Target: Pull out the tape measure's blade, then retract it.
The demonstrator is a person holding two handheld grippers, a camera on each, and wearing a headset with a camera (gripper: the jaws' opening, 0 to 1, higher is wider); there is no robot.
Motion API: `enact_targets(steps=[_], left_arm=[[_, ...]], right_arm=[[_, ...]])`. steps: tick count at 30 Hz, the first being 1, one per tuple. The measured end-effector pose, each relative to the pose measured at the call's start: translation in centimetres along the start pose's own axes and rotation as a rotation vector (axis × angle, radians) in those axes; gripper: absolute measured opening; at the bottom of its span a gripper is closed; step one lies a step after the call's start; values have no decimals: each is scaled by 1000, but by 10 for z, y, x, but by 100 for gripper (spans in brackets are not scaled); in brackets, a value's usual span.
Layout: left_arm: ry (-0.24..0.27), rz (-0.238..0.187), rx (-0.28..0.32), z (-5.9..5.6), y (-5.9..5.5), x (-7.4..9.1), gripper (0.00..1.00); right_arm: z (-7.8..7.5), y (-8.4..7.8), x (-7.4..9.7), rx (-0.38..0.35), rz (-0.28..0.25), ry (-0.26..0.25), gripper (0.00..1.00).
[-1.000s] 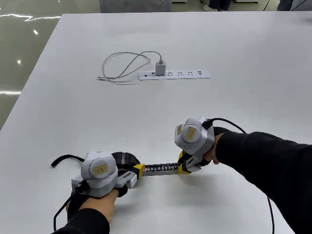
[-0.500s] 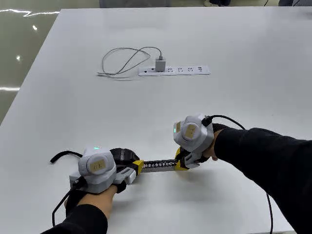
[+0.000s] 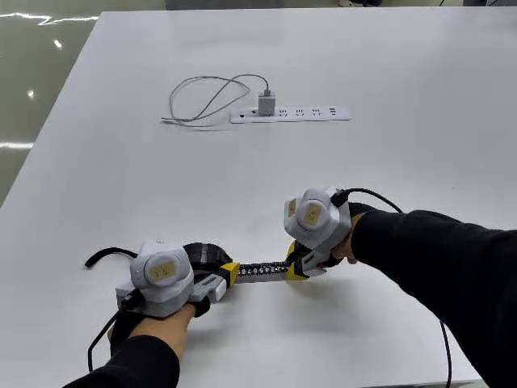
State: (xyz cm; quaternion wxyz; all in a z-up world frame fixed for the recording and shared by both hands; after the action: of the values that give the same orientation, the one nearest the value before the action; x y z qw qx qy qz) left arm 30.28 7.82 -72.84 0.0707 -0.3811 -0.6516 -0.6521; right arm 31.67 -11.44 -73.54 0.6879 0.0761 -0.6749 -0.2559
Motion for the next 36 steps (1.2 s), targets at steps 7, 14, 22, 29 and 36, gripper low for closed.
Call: enact_targets(steps=[7,14,22,29,36], left_arm=[[-2,-4,3,0,0,0,60],[-4,-4,5,0,-1,1,60],[-5,-5,5,0,-2,2,60],[-6,-1,2,0,-2,2,60],[-7,-1,4,-1,-1,2,60]], right_arm=[[0,3,-2,-30,-4,-2,10],[1,6,-4,-32,-11,-4,10],[3,11,-6,-34,-20,-9,10],[4,11,-6,-40,-32,-14,10],[4,13,-8,-42,-36,-10,10]])
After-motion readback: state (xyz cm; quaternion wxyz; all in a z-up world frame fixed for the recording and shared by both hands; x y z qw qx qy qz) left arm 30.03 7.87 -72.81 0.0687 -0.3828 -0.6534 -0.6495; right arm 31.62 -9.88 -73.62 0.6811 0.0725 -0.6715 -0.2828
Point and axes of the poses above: the centre of the closed fingertips' face, and the gripper's own axes: x roughly backward along the fingers, z roughly to its left, y roughly out of its top, the point moved 8 cm from there along x, roughly backward along the fingers, and after that the axes turned 2 degrees about -x, right-handed, at the moved point
